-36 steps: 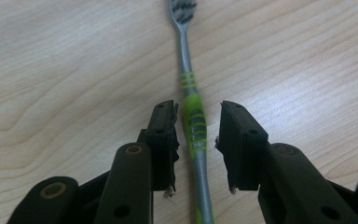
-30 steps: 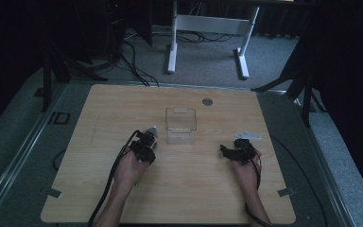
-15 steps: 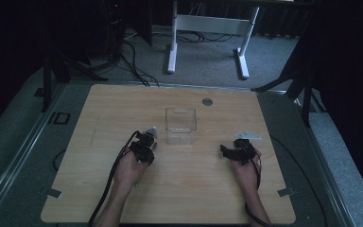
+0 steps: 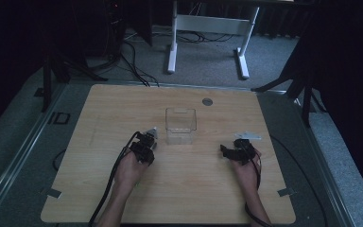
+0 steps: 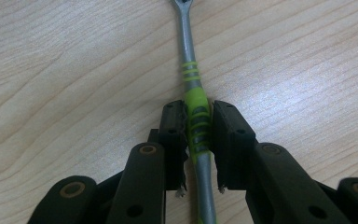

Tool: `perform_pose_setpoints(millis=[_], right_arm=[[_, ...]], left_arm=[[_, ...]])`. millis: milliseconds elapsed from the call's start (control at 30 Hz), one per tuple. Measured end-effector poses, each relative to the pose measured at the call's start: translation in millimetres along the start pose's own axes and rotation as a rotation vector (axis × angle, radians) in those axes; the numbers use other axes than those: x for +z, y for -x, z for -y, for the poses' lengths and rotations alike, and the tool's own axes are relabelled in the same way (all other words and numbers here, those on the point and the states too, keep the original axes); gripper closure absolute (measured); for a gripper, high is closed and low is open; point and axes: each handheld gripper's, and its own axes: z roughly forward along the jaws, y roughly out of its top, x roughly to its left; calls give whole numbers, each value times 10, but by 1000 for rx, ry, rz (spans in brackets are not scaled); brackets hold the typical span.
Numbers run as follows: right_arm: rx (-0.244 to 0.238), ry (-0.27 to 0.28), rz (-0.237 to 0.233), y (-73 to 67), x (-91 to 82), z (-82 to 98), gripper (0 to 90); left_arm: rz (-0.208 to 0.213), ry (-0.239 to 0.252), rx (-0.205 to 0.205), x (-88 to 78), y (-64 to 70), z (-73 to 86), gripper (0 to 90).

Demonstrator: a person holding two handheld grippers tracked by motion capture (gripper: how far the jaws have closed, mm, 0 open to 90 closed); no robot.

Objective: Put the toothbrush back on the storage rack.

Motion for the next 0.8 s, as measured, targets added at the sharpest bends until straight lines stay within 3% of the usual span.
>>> perform_pose_setpoints(millis=[333, 800], right_arm=[[0, 0, 0, 0, 0, 0, 267], [0, 0, 0, -1, 0, 0, 267]], left_arm=[[-16, -4, 7, -8, -20, 8, 786], [-4, 77, 13, -262, -79, 66, 789]])
